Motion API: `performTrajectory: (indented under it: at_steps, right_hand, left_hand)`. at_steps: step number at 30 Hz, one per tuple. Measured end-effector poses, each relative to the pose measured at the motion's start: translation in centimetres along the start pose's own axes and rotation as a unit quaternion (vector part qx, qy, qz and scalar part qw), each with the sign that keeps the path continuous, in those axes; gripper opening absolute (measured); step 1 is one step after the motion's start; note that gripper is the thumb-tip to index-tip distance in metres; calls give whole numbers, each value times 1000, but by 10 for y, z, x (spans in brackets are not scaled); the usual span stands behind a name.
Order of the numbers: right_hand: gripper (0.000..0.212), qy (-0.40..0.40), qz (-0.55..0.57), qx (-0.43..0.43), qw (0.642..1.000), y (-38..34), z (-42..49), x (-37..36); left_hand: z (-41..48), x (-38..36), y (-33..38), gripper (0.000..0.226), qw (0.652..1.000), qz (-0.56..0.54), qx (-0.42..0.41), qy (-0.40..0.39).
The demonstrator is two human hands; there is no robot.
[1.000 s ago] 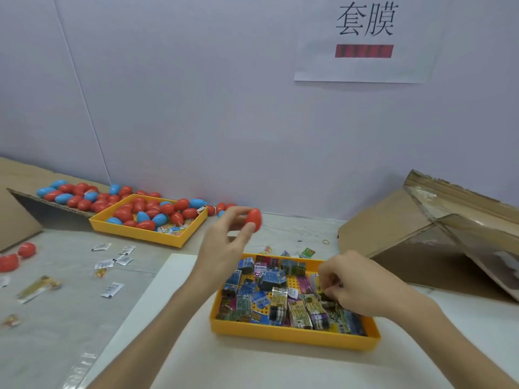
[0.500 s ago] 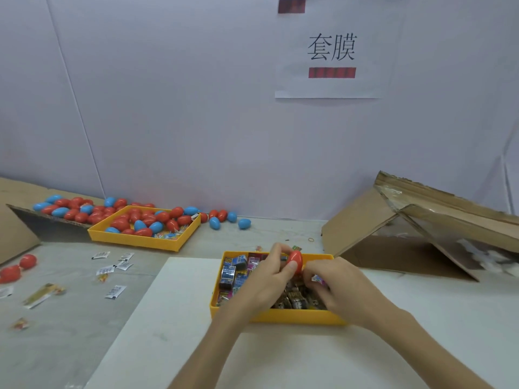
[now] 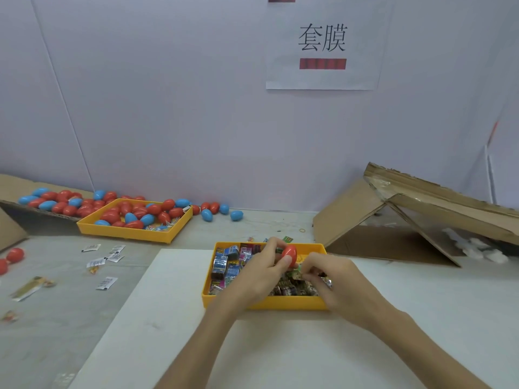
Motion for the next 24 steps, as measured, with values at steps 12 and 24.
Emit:
performTrajectory:
  at_steps: [12,24]
  right_hand:
    - [52,104,381,-151,906,-3,-4,10]
    - [27,103,381,-106,913,-15,-10,-10]
  left_hand:
    - [-20,8,13,33,959,-189,-127,168]
    - [-50,-16,10,14,976,61,-160,136]
Point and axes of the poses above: each hand's wrist, its own z-axis towards the middle knuckle, its own x-axis out of the back of the hand, y = z × x, the point moved 3 cm from there along z, towards the middle knuckle, and after that the axes turned 3 degrees about -y, right-handed, at the moved point
